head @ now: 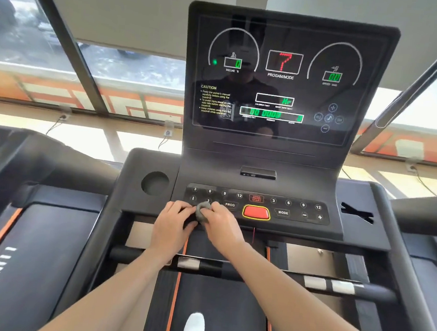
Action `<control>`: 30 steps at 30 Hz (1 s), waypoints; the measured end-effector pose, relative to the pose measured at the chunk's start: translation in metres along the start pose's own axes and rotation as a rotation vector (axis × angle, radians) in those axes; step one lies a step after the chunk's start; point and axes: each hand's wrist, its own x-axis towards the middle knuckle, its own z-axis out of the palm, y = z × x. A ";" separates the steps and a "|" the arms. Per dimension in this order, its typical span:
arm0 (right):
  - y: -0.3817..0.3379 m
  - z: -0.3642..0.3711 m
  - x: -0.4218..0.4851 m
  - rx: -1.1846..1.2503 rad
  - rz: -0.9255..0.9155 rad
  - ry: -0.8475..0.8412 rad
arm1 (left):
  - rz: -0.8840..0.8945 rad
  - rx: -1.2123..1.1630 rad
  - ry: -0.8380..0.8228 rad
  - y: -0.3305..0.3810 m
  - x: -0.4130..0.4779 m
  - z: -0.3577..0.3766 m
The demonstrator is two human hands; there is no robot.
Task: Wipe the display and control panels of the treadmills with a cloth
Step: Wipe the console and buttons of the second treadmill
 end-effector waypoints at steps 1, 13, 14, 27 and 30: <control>0.000 -0.002 -0.004 -0.007 -0.003 0.002 | -0.010 -0.026 0.005 0.000 -0.001 0.000; 0.044 -0.028 -0.071 0.352 0.331 0.025 | 0.197 -0.213 -0.232 0.061 -0.011 0.030; 0.048 -0.031 -0.069 0.390 0.322 0.011 | 0.192 -0.227 -0.227 0.065 -0.008 0.034; 0.122 -0.053 -0.096 0.167 0.371 0.294 | 0.075 -0.206 -0.020 0.150 0.018 0.084; 0.140 -0.061 -0.112 0.139 0.452 0.310 | 0.174 -0.233 -0.055 0.167 0.015 0.097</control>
